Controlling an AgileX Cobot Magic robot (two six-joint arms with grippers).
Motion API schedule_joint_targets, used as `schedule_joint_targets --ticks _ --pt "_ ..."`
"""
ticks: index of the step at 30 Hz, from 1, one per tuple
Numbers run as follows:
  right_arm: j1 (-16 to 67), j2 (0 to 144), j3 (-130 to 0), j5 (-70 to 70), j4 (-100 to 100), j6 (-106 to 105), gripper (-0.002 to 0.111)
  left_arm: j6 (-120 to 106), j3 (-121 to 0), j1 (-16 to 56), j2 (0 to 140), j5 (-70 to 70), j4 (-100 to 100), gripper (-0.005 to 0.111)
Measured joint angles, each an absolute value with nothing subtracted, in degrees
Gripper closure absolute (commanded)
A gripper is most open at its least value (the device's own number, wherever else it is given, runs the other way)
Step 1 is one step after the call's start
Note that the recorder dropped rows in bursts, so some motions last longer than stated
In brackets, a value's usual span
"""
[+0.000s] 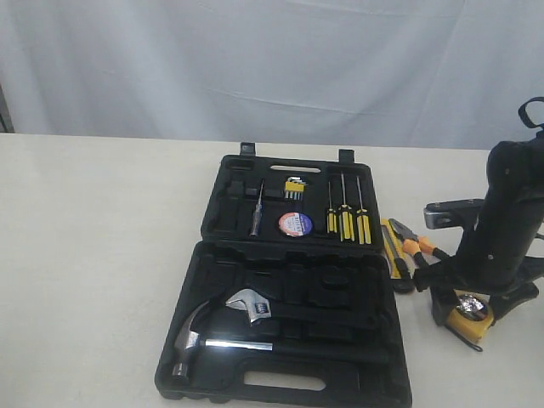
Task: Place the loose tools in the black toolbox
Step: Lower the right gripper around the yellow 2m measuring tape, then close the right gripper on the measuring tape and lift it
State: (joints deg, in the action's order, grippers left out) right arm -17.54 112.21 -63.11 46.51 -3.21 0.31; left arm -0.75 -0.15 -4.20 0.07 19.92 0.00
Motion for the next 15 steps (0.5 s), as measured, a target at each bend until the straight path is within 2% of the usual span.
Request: schedule_joint_targets --ticks 15 --pt "-17.5 112.2 -63.1 50.2 -3.5 -4.6 0.035 -0.7 -0.1 -4.2 0.1 19.9 0.0 0.107"
